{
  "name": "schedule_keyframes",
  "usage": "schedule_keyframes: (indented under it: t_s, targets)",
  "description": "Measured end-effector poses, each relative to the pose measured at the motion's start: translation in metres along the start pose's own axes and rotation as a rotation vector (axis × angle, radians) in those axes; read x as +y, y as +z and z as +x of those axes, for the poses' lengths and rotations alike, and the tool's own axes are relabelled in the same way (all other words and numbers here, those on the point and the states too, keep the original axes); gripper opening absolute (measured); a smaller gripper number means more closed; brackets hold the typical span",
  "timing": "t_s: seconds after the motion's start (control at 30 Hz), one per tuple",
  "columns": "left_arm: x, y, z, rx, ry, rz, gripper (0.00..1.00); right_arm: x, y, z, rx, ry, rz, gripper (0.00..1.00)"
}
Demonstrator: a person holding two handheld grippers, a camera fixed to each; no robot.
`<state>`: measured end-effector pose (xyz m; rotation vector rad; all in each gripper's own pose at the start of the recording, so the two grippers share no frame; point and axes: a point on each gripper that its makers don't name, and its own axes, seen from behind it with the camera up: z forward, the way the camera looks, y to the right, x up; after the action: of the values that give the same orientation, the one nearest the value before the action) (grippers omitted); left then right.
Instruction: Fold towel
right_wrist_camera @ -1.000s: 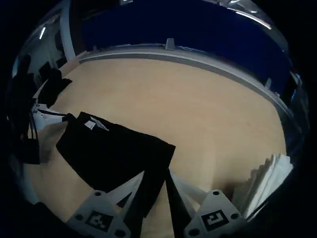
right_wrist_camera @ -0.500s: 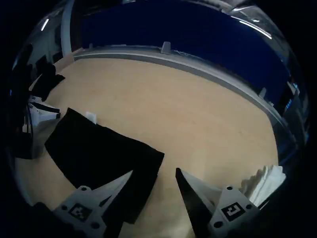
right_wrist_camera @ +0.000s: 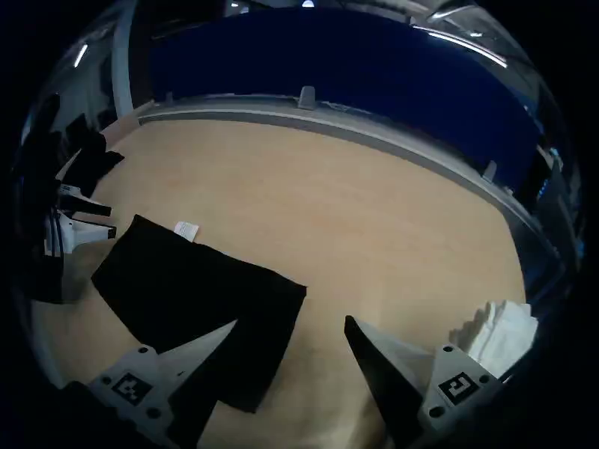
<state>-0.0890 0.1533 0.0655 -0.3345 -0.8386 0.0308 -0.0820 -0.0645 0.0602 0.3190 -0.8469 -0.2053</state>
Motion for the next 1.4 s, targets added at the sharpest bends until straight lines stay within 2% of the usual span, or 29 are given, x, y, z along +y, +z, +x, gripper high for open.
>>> schedule_keyframes:
  t_s: [0.3,0.67,0.87,1.1,1.23,1.4]
  targets:
    - [0.004,-0.019,-0.009,0.008,-0.035,-0.004,0.92,-0.006,-0.017,-0.017,-0.007,-0.002,0.006,1.0]
    - [0.004,-0.06,-0.031,0.021,-0.069,0.015,0.92,-0.008,-0.05,-0.04,-0.005,0.029,-0.003,1.0]
    - [0.005,-0.074,-0.039,0.029,-0.097,0.02,0.92,-0.008,-0.061,-0.046,0.0,0.034,0.001,1.0]
    - [0.003,-0.087,-0.045,0.044,-0.116,0.041,0.92,-0.018,-0.063,-0.05,0.003,0.002,0.037,1.0]
    - [-0.002,-0.102,-0.054,0.054,-0.134,0.063,0.92,-0.025,-0.059,-0.054,-0.004,-0.034,0.067,1.0]
    - [-0.013,-0.126,-0.071,0.061,-0.179,0.104,0.92,-0.038,-0.052,-0.062,-0.018,-0.086,0.123,1.0]
